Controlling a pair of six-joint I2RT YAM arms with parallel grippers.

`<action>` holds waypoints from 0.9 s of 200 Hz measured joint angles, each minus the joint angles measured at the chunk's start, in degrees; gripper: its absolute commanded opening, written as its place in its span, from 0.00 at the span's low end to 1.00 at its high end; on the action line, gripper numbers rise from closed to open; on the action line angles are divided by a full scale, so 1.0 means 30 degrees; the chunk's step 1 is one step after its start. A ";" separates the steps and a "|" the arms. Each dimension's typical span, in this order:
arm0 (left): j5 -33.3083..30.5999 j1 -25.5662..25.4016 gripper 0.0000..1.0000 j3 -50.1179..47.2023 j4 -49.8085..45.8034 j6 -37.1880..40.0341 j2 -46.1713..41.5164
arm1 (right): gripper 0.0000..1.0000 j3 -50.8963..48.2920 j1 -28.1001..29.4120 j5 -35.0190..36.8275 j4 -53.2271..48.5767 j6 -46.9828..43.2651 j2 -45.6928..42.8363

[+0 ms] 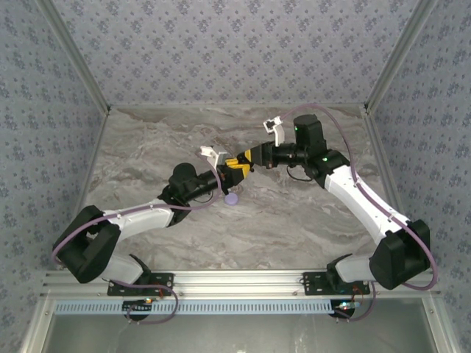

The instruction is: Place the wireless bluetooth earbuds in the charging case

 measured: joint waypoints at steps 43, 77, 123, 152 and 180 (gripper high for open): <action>0.0000 0.0000 0.10 0.0000 0.0000 0.0000 0.0000 | 0.27 0.0000 0.0036 0.0102 -0.0095 -0.0197 0.0000; 0.0000 0.0000 0.10 0.0000 0.0000 0.0007 -0.0022 | 0.31 -0.0007 0.0044 0.0211 -0.0357 -0.0277 0.0000; -0.0007 0.0000 0.10 0.0000 -0.0117 0.0007 -0.0022 | 0.40 -0.0007 0.0095 0.0328 -0.0408 -0.0364 0.0000; -0.0022 0.0000 0.10 0.0000 -0.0663 0.0160 -0.0022 | 0.51 0.0000 0.0175 0.0503 -0.0750 -0.0605 -0.0007; -0.0095 -0.0007 0.10 0.0000 -0.1581 0.0546 -0.0277 | 0.55 0.0000 0.0182 0.1501 -0.1202 -0.0699 -0.0153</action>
